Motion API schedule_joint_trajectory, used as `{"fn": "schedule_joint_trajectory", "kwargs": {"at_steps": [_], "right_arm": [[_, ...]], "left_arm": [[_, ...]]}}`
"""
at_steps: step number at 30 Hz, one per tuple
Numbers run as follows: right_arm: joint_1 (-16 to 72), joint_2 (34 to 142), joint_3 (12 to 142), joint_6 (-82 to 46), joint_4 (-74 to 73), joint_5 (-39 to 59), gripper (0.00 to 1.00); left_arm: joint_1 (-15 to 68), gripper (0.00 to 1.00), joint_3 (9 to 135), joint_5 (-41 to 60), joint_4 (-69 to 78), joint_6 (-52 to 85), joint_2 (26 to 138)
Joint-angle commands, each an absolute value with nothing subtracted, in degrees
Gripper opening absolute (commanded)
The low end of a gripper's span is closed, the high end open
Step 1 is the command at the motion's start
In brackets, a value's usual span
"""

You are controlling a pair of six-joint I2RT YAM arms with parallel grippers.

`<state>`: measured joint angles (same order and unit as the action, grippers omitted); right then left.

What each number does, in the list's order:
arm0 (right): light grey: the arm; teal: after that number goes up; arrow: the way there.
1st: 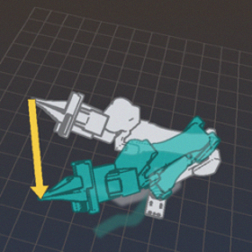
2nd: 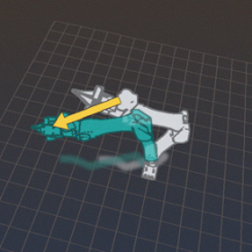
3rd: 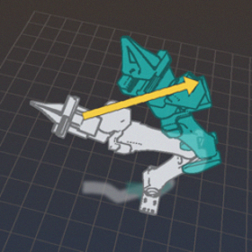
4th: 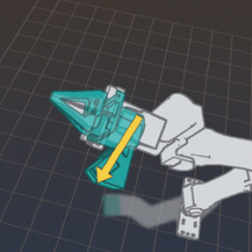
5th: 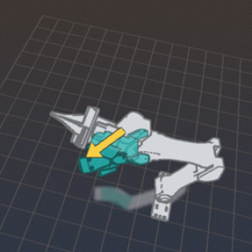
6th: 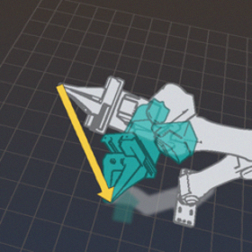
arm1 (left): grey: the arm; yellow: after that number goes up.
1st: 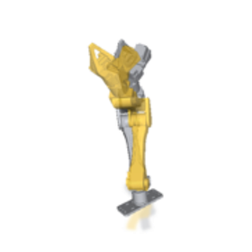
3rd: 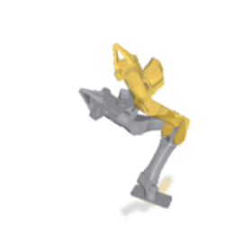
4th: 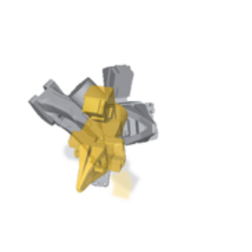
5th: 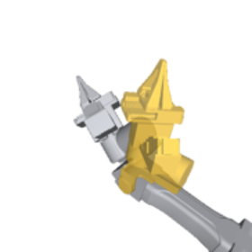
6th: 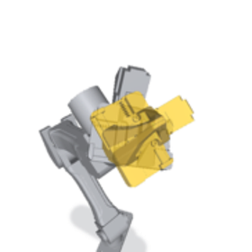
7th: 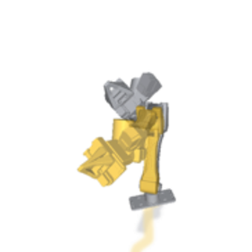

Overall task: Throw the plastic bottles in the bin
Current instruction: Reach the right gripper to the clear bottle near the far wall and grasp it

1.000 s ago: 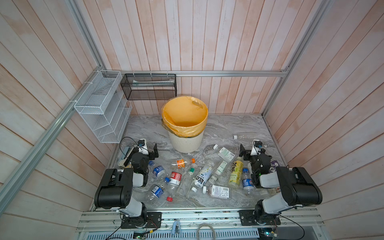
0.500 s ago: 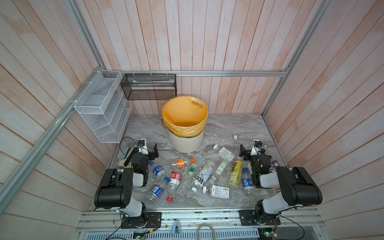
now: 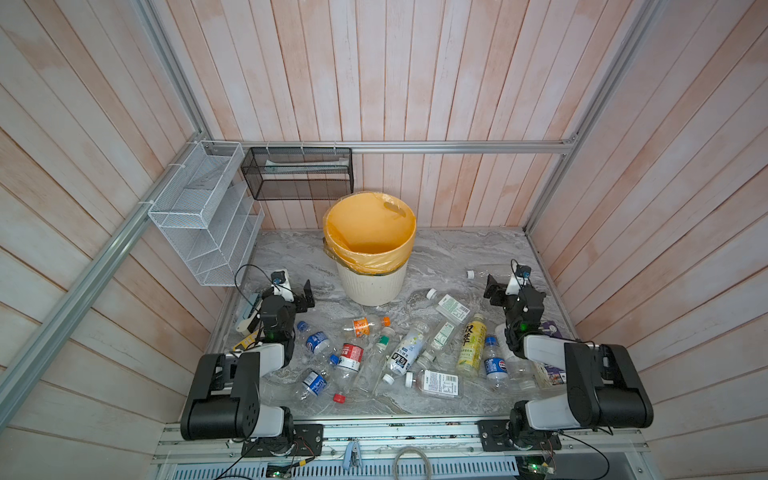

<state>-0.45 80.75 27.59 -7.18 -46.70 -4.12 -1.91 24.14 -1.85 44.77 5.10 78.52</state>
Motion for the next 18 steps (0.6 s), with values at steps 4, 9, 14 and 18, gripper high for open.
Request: {"fn": "schedule_joint_trajectory", "kwargs": {"at_steps": [4, 9, 14, 18], "right_arm": [[-1.04, 76.67, 40.19, -23.73, -16.54, -8.64, 0.98], [-1.52, 84.54, 52.90, -31.20, -3.79, -3.91, 1.00], [-2.03, 91.89, 59.87, -37.78, 1.04, -1.72, 1.00], [-3.81, 95.25, 60.72, -42.92, 1.04, 0.71, 1.00]], "left_arm": [[-0.56, 1.00, 27.58, -4.44, 31.53, 17.21, 67.03], [6.82, 1.00, 28.74, -12.41, 26.81, 15.49, 62.14], [11.69, 1.00, 30.24, -21.56, 20.56, 15.51, 60.95], [12.29, 1.00, 29.06, -23.19, 19.48, 16.31, 59.22]]}}
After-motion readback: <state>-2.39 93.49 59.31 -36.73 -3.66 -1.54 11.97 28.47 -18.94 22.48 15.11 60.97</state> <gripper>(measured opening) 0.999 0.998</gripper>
